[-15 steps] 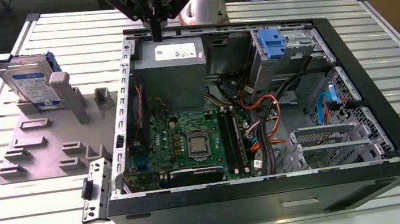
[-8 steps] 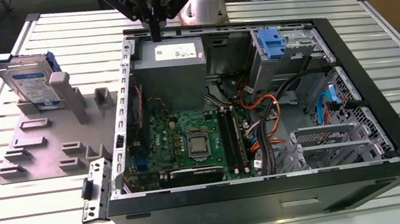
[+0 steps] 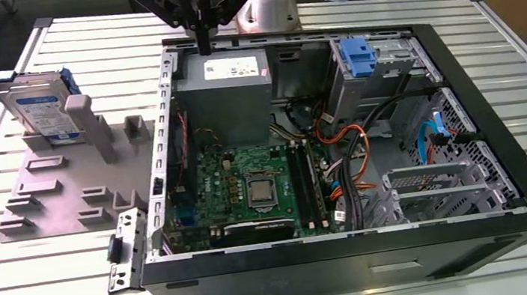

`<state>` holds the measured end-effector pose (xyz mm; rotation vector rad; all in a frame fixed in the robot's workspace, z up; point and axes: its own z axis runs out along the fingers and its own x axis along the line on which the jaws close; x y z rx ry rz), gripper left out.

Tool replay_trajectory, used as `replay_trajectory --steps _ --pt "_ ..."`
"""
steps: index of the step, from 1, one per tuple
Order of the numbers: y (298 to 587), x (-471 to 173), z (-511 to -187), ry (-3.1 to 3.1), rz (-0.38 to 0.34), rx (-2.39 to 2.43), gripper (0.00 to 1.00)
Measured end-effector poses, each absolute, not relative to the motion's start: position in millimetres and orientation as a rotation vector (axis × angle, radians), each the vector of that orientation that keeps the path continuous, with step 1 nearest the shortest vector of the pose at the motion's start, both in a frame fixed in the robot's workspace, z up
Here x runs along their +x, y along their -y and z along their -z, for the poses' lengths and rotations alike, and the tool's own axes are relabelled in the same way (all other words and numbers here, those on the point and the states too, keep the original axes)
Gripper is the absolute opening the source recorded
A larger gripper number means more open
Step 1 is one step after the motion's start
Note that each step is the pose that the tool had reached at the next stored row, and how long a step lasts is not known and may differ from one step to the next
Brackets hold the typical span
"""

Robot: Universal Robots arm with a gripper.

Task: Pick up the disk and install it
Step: 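Reach for the disk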

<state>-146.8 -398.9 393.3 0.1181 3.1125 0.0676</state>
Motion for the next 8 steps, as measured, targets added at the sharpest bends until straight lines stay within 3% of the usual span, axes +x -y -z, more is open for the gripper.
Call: replay_trajectory --steps 8 --pt "398.9 -148.9 -393.3 -3.113 -0.068 0.118 0.11"
